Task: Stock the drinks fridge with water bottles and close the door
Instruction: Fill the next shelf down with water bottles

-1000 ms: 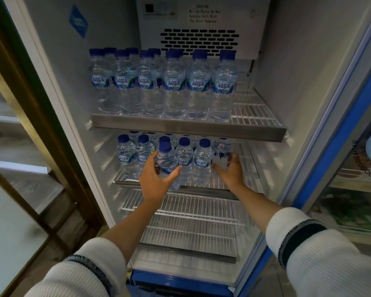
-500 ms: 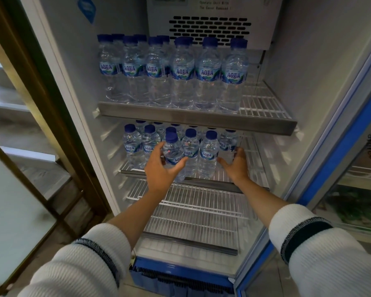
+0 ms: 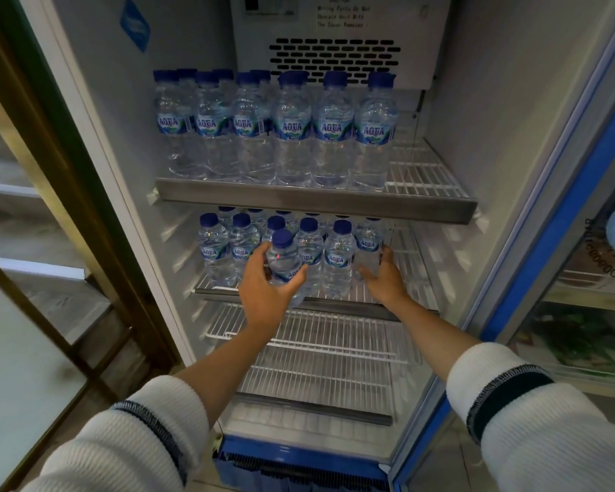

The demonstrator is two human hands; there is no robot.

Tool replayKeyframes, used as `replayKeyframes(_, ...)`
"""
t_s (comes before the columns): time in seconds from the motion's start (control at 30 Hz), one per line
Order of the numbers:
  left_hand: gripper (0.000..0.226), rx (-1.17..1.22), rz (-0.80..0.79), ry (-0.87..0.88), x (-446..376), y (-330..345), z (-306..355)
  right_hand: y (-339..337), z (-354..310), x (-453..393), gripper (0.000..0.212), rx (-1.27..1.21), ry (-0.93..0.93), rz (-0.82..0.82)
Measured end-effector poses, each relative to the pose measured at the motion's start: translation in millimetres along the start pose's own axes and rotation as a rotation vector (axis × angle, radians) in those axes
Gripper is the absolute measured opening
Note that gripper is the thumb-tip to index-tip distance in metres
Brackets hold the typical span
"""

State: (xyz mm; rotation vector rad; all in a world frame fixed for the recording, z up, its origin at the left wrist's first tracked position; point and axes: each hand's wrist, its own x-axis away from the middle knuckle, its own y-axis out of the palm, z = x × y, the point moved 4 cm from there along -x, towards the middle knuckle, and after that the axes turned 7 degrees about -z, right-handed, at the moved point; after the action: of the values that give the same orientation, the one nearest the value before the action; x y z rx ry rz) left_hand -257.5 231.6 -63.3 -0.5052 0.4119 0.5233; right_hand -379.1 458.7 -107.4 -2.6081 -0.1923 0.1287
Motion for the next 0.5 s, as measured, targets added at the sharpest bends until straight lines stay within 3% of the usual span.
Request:
replayKeyframes(0.1,0.071,0.039,-0.1,0.046,13,16,16,-3,8,6,0.07,0.045,-0.004,0.021)
replayKeyframes(0.3,0.066,0.081,-0.292,0.207,30,77,71,-27,23,54,0.038,0.328,0.004,0.326)
replayKeyframes(0.4,0.064,0.109,-0.336,0.187,26,106,80,-26,25,73,0.035,0.251,-0.045,0.219)
replayKeyframes(0.5,0.067,0.068,-0.336,0.168,23,122,75,-27,27,76,0.046,0.22,-0.004,0.082)
